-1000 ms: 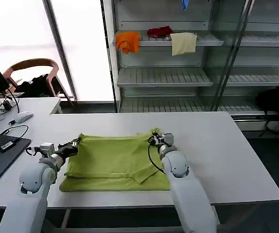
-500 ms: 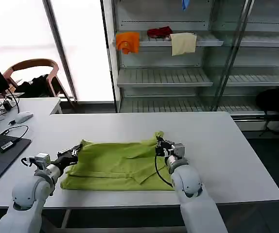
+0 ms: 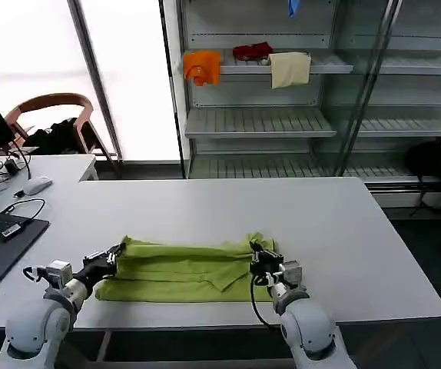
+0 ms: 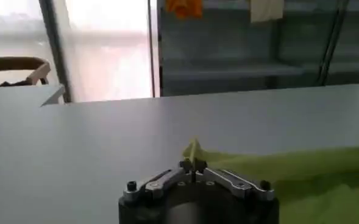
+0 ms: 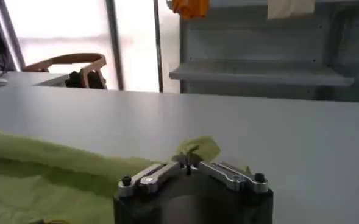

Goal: Fold and organize the clothes.

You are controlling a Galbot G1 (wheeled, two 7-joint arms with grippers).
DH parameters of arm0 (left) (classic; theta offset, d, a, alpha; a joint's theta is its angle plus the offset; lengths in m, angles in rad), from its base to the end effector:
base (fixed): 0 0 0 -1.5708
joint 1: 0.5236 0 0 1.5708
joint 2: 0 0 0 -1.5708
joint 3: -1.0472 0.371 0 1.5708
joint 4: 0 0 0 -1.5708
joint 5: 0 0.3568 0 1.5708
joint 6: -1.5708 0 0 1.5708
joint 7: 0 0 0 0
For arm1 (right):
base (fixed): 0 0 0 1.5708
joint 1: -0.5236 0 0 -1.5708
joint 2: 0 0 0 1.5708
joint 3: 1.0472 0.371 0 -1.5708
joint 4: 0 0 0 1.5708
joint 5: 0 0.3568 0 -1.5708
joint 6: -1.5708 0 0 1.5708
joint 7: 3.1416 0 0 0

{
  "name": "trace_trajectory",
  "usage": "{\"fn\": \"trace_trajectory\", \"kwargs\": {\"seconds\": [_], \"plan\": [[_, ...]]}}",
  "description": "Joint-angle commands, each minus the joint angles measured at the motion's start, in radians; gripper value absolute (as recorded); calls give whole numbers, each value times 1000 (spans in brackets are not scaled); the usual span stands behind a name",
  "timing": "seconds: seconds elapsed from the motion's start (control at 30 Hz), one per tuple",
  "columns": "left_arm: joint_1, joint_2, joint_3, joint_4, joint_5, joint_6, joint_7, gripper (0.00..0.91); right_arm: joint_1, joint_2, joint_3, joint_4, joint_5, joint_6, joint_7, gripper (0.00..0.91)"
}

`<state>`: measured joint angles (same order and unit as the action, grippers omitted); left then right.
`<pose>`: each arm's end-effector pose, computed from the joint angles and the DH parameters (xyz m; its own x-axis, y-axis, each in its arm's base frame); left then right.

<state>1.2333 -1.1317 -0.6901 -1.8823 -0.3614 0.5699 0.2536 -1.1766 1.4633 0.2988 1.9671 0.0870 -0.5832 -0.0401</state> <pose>0.2898 0.1622 -0.2712 -0.8962 0.1840 0.4037 0.2016 0.9795 0.0012 0.2872 0.0479 -0.2792 -0.9002 -0.2828 0.3310 -0.2920 0.9561 0.0227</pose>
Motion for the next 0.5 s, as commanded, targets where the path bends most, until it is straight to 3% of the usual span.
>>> {"fn": "trace_trajectory", "kwargs": {"seconds": [0.03,0.17,0.2,0.23,0.3,0.33,0.37,0.4,0.5], "plan": [[55,0,-15,-28,39,-1,7,10,-69,-5,3,46,-24,1,-12,0],[64,-5,-15,-33,48,-2,7,10,-79,-6,3,49,-38,1,-13,0],[65,-6,-16,-33,52,-2,7,10,-80,-6,3,49,-41,1,-14,40],[66,-7,-16,-34,62,-3,6,10,-81,-6,3,48,-45,1,-16,242],[69,-8,-17,-35,84,-4,6,10,-82,-5,3,44,-64,1,-19,907],[71,-9,-15,-36,103,-7,6,20,-83,-5,4,42,-73,1,-19,907],[73,-11,-15,-37,111,-9,5,212,-83,-2,4,37,-94,1,-17,907],[75,-12,-15,-38,114,-9,4,907,-84,-1,4,36,-100,2,-16,907],[76,-18,-11,-35,146,-15,-8,907,-86,0,6,31,-152,3,-12,907]]}}
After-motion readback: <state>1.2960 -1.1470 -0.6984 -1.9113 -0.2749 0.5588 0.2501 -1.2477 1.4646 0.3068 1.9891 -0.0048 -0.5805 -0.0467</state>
